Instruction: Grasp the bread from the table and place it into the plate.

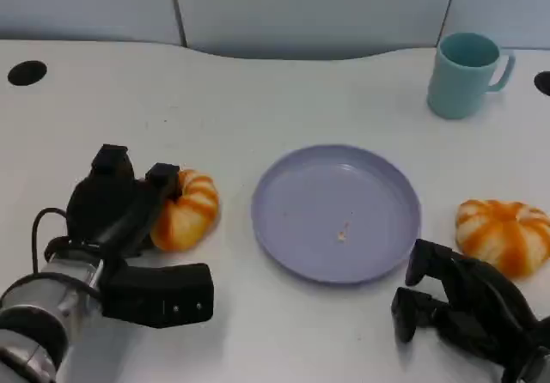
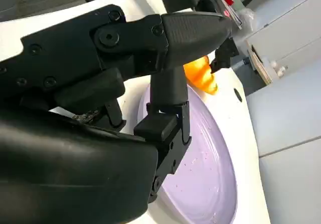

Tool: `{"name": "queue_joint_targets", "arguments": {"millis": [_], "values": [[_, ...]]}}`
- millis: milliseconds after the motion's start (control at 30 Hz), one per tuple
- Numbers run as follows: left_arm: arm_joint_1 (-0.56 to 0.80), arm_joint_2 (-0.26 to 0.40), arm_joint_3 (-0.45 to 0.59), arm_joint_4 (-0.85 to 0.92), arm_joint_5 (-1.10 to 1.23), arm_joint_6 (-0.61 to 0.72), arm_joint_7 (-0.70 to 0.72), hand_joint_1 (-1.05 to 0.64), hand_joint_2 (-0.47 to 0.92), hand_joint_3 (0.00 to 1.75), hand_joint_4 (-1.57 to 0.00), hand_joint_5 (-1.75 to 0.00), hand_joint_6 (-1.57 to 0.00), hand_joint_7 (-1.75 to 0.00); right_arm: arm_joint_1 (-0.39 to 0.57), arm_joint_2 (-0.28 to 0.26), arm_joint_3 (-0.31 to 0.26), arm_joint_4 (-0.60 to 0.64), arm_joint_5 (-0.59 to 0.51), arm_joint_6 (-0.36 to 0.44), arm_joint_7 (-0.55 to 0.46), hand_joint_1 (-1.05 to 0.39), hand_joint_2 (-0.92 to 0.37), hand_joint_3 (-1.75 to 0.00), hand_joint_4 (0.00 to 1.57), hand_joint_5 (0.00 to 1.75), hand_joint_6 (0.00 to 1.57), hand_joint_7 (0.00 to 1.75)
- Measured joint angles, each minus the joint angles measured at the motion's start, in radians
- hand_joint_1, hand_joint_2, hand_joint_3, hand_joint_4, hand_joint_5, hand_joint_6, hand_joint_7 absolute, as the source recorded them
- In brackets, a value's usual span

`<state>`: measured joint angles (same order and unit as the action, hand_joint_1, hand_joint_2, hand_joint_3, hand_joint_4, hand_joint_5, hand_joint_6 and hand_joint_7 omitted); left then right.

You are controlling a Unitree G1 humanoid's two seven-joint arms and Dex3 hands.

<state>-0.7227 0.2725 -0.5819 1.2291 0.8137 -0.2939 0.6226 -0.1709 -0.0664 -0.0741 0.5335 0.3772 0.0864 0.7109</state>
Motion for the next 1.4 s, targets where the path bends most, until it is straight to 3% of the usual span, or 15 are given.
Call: {"name": "queue_joint_targets", "arguments": {"millis": [33,67,133,267,433,833,967,1200,1400], "values": [[-0.003,0.001,0.002,-0.004,-0.002,-0.004,0.004,-0.23,0.88,0.49,-0.76,-1.75,-0.55,-1.75,-0.001,0.000,0.000,0.001,0.000,0.000,0.000,-0.51,-0.92,-0.31,0.74,1.75,0.69,1.52],[-0.008,0.002,0.004,-0.008,-0.003,-0.004,0.006,-0.18,0.72,0.71,-0.80,-1.75,-0.61,-1.75,-0.001,0.000,0.000,0.002,0.000,0.000,0.001,-0.51,-0.92,-0.31,0.74,1.75,0.68,1.52],[-0.010,0.003,0.022,-0.025,-0.019,-0.025,0.016,-0.14,0.59,0.93,-0.83,-1.75,-0.64,-1.75,-0.004,-0.001,0.000,0.007,0.000,-0.003,0.004,-0.51,-0.92,-0.32,0.74,1.75,0.68,1.52],[-0.018,0.003,0.063,-0.066,-0.049,-0.075,0.057,-0.14,0.52,1.11,-0.88,-1.75,-0.68,-1.75,-0.008,-0.001,0.001,0.017,0.000,-0.012,0.009,-0.51,-0.92,-0.33,0.73,1.75,0.68,1.52],[-0.025,0.002,0.110,-0.123,-0.086,-0.146,0.087,-0.15,0.47,1.11,-0.87,-1.75,-0.67,-1.75,-0.010,-0.001,0.002,0.021,-0.001,-0.014,0.008,-0.51,-0.92,-0.32,0.73,1.75,0.68,1.52],[-0.025,-0.013,0.157,-0.225,-0.143,-0.166,0.041,-0.10,0.45,1.15,-0.93,-1.75,-0.73,-1.75,-0.012,-0.001,0.005,0.018,-0.002,-0.012,0.000,-0.52,-0.92,-0.32,0.74,1.75,0.69,1.52],[-0.025,-0.014,0.160,-0.230,-0.143,-0.169,0.038,-0.12,0.41,1.30,-0.92,-1.75,-0.71,-1.75,-0.012,-0.001,0.005,0.018,-0.002,-0.012,-0.001,-0.52,-0.92,-0.31,0.74,1.75,0.69,1.52],[-0.023,-0.088,0.193,-0.352,-0.233,-0.195,-0.090,-0.14,0.42,1.34,-0.90,-1.75,-0.68,-1.75,-0.014,0.006,0.005,0.017,-0.002,-0.014,-0.011,-0.52,-0.92,-0.31,0.74,1.75,0.69,1.52],[-0.024,-0.093,0.210,-0.393,-0.238,-0.190,-0.161,-0.17,0.40,1.36,-0.92,-1.75,-0.68,-1.75,-0.014,0.007,0.005,0.019,-0.002,-0.021,-0.009,-0.52,-0.92,-0.34,0.73,1.75,0.67,1.53]]}}
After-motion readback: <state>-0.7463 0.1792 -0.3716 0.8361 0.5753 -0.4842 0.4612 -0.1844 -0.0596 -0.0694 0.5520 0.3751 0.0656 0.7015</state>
